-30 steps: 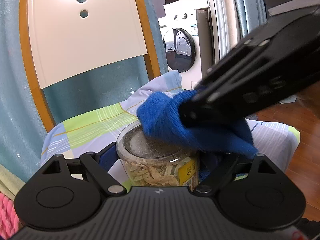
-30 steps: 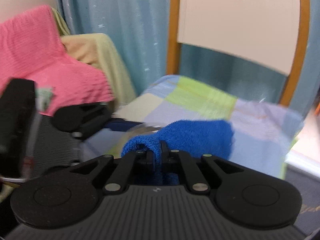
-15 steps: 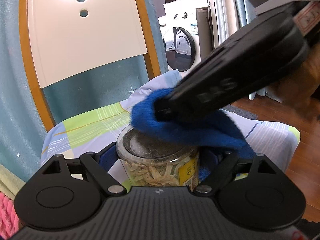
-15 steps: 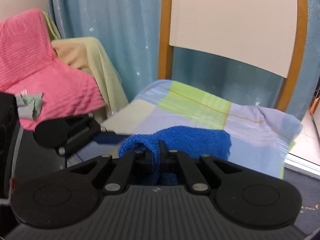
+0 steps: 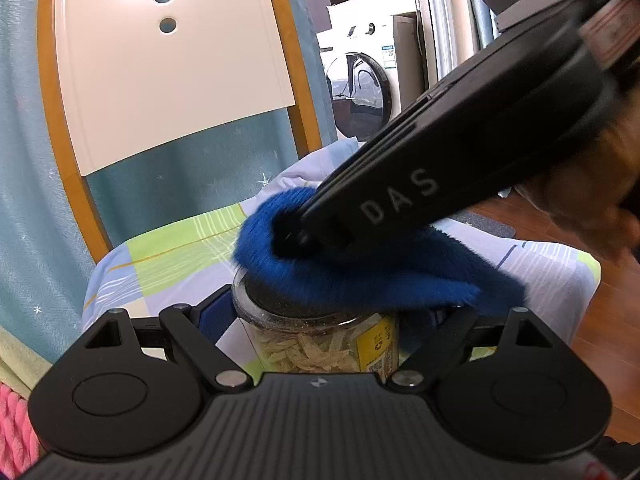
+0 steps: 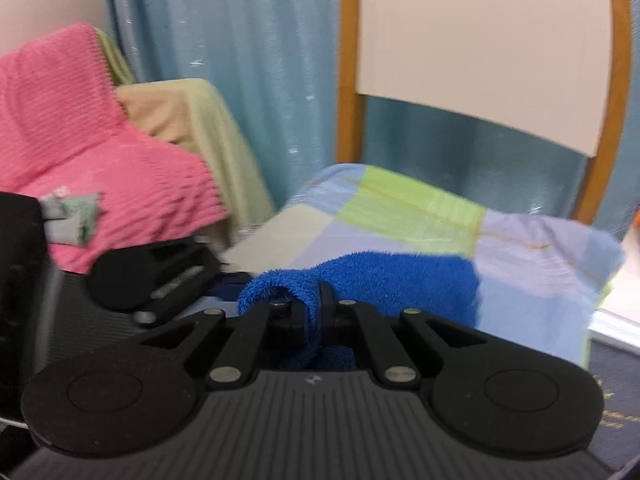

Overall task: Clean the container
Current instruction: 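Rub the towel in circles over the jar base with the right gripper, then keep rubbing the blue towel over the jar base with the right gripper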

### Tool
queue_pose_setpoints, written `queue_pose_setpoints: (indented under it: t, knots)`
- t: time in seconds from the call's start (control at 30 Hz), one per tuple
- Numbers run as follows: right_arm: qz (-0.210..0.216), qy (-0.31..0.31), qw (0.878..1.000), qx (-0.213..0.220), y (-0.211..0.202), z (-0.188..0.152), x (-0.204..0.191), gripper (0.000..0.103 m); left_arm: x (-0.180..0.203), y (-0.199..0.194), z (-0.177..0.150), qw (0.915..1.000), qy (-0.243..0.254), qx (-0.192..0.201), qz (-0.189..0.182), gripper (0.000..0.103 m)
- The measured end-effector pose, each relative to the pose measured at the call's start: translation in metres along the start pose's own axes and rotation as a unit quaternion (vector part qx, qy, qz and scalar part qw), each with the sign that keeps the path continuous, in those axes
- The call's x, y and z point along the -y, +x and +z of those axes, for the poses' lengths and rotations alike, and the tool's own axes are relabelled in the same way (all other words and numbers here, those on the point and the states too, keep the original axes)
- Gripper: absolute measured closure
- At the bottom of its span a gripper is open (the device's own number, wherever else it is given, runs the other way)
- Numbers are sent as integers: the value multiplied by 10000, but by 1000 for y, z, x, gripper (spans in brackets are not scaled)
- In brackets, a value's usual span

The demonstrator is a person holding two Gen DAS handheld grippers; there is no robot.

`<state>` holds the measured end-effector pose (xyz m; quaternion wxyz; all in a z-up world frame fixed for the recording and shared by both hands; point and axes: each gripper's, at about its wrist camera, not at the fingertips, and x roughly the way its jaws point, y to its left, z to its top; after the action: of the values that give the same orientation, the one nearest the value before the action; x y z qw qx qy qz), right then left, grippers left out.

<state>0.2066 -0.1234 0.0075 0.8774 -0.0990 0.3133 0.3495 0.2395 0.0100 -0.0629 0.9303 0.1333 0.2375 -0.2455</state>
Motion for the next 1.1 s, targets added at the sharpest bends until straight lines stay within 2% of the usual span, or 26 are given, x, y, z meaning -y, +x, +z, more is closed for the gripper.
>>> queue_pose_setpoints:
  t: [0.1, 0.23, 0.33, 0.43, 0.6, 0.7, 0.87, 1.03, 1.1]
  knots:
    - [53, 48, 9999, -136, -12, -5, 7, 102, 0, 4, 2, 10000, 31, -1, 2, 17]
    - [387, 194, 9988, -242, -23, -11, 3, 100, -1, 10, 4, 10000, 27, 5, 15, 17]
    - [291, 172, 9993, -146, -18, -10, 3, 99, -1, 13, 5, 10000, 11, -1, 21, 17]
    - [196, 150, 9997, -50, -12, -9, 2, 100, 1, -12, -5, 10000, -1, -25, 14, 17]
    - [36, 113, 9999, 110, -4, -7, 2, 102, 3, -17, -6, 10000, 4, -59, -4, 17]
    - [-4, 76, 10000, 47, -12, -11, 4, 102, 2, -17, -6, 10000, 22, -59, -18, 17]
    - [335, 190, 9991, -177, -23, -14, -6, 99, 2, -17, -7, 10000, 58, -41, -15, 17]
    - [535, 409, 9977, -22, -8, -8, -9, 99, 2, -20, -7, 10000, 26, -79, -10, 17]
    - [440, 438, 9981, 51, -3, -6, -3, 101, 4, -21, -7, 9999, 31, -110, -17, 17]
